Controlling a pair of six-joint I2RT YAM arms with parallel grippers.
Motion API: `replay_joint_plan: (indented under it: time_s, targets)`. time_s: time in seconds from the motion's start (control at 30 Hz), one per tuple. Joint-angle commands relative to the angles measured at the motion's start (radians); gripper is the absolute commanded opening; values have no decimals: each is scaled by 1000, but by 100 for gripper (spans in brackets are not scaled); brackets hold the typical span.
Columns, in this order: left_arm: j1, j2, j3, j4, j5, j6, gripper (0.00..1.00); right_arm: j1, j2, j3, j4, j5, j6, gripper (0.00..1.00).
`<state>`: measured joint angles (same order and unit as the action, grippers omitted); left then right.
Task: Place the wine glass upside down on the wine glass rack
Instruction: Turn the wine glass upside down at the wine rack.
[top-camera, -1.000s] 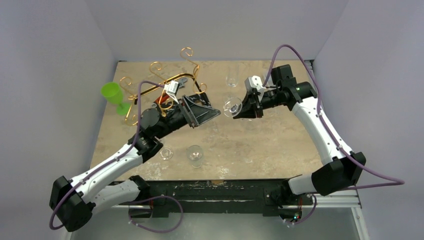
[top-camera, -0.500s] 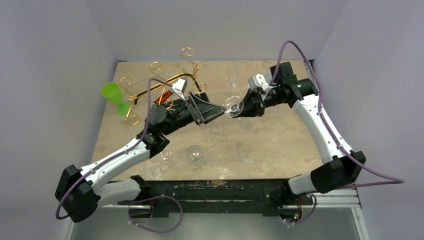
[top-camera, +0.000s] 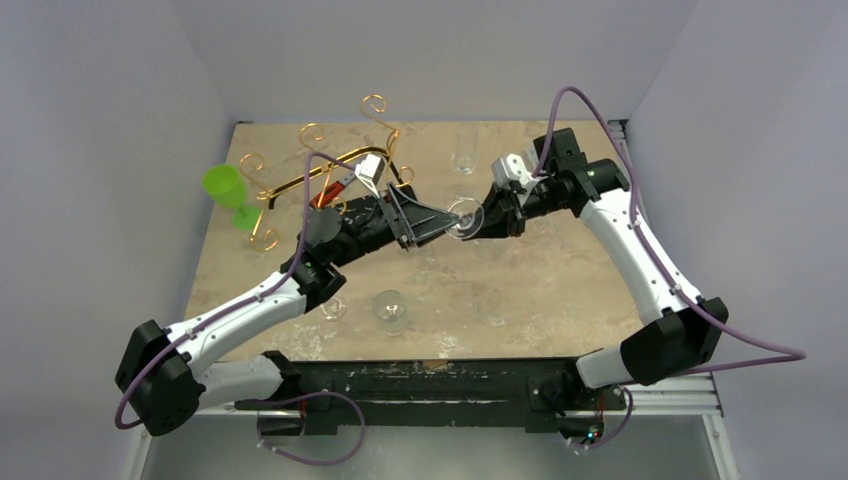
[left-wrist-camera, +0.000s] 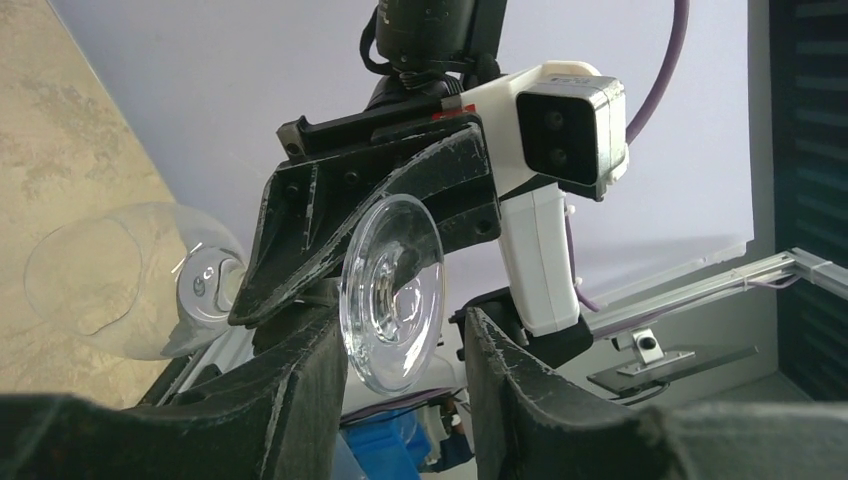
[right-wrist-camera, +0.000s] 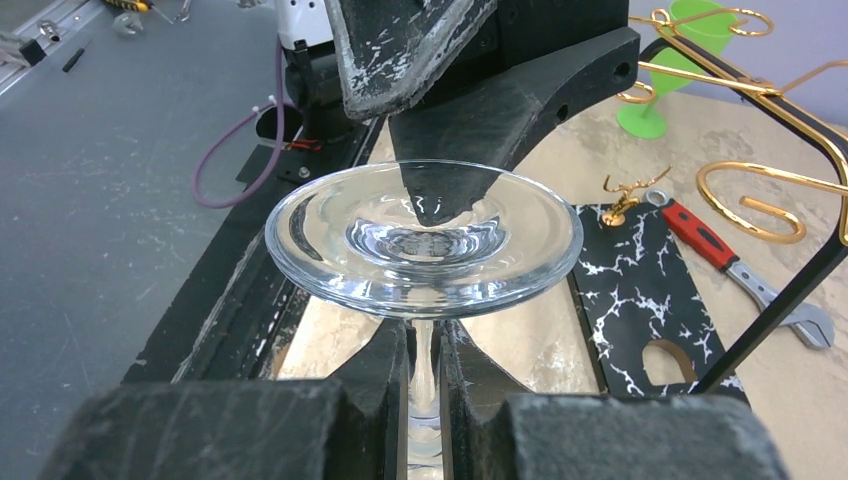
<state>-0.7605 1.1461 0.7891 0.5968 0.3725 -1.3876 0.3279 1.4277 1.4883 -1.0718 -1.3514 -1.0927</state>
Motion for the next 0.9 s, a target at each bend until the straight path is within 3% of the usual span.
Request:
replay_joint_plan:
  time_s: [0.0, 0.17, 0.27, 0.4, 0.57, 0.67, 0.87]
  targets:
    - [-8, -2, 42, 46, -3, -24, 41, 9, -34, -2, -14, -44, -81, 0]
    - [-17, 13, 33, 81, -4, -58, 25, 11, -32, -2, -47, -51, -135, 0]
    - [-17, 25, 24, 128, 8, -79, 1, 13, -34, -9, -57, -48, -155, 2]
    - [-17, 23, 6, 167, 2, -82, 0, 14, -41, -21, -66, -46, -171, 11]
    - [-16, -23, -1, 137, -1, -51, 0, 13, -59, -24, -81, -50, -169, 40]
    - [-16, -64, -21, 121, -8, -37, 0, 13, -79, -29, -72, -50, -136, 52]
    - [-11, -131, -66, 81, -25, -24, 0, 10, -135, -44, 79, 52, 134, 73]
